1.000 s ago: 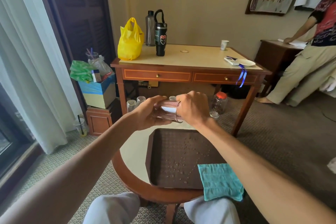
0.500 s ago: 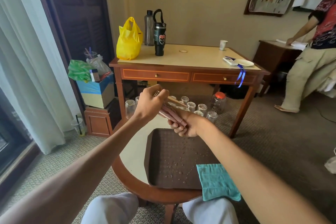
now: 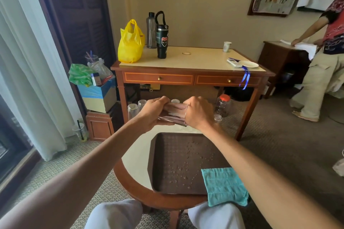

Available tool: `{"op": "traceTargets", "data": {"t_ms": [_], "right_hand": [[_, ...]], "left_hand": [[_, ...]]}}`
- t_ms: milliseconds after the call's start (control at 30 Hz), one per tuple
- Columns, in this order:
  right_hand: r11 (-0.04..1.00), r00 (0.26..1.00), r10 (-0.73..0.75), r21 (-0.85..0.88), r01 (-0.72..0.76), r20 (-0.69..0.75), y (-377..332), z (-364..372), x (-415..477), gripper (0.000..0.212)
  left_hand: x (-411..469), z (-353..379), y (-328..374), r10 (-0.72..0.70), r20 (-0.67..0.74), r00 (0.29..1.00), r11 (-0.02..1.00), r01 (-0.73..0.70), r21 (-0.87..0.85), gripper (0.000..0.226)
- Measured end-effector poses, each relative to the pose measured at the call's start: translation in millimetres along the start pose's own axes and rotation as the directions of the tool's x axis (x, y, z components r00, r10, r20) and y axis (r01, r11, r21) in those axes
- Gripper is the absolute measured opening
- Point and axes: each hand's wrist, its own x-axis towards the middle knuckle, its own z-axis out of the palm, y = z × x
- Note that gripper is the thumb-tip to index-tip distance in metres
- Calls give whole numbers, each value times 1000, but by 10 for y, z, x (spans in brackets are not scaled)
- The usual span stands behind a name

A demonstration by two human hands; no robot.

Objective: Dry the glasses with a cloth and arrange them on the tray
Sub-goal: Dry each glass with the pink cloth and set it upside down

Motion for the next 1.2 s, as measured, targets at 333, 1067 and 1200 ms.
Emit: {"op": "traceTargets", "data": {"t_ms": [333, 1067, 1200], "right_hand": [[403, 547, -14, 505, -763, 837, -33, 229, -56, 67], [422, 523, 52, 457, -783, 850, 21, 261, -141, 72], [546, 735, 132, 570, -614, 665, 12, 253, -85, 53]], "left_hand": [[-22, -59, -56, 553, -32, 833, 770, -495, 403, 22], [-63, -72, -25, 403, 0, 915, 840, -370, 398, 33], [-29, -91, -68, 383, 8, 924, 892, -373, 255, 24]]}}
